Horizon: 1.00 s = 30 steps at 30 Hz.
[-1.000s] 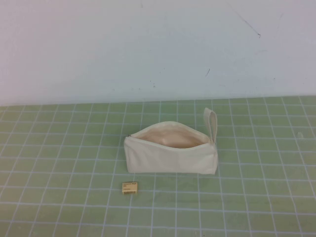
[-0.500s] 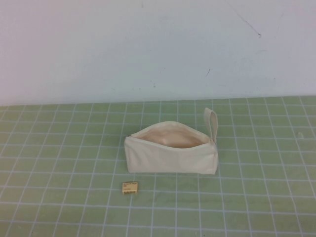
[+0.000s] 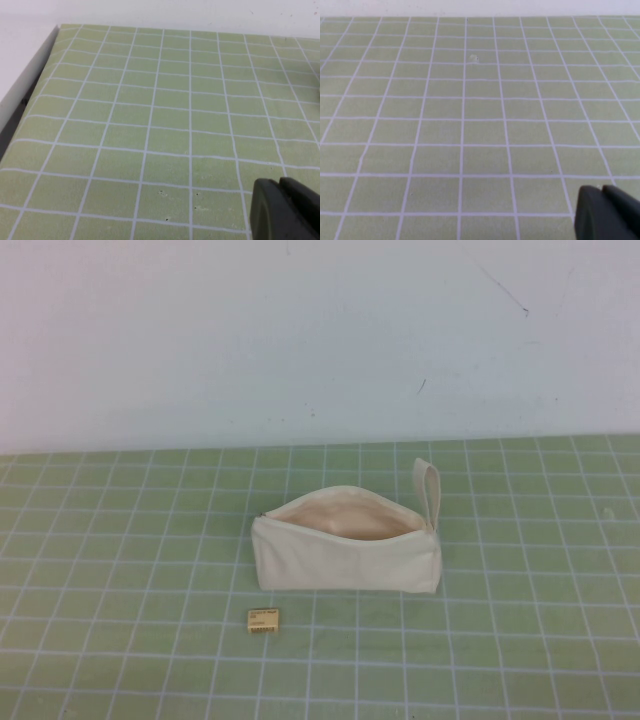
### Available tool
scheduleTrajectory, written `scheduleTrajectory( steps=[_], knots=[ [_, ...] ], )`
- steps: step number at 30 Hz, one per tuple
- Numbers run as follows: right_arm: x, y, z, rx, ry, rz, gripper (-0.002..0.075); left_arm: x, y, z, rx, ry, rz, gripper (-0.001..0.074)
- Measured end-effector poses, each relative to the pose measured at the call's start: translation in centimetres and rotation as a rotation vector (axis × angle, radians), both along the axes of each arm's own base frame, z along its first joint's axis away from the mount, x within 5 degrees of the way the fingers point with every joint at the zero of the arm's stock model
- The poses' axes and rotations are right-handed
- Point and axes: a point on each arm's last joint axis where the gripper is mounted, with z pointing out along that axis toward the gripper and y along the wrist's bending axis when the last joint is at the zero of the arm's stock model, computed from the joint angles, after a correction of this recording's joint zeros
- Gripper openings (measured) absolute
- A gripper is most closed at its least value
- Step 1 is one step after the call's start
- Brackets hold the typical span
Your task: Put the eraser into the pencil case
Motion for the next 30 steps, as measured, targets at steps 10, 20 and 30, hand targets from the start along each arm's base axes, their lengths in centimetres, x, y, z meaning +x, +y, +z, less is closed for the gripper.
scheduleTrajectory(
  steps=[10, 20, 30],
  knots=[
    [0.0, 0.0, 0.0, 0.000, 0.000, 0.000, -0.0001, 0.1, 0.0, 0.2, -0.001, -0.035, 0.000, -0.0001],
    [0.0, 0.0, 0.0, 0.000, 0.000, 0.000, -0.0001, -0.2, -0.1, 5.7, 0.014, -0.653, -0.006, -0.0001],
    [0.0, 0.0, 0.0, 0.000, 0.000, 0.000, -0.0001, -1.3, 0.0, 8.3, -0.014, -0.890, 0.002, -0.0001]
  ],
)
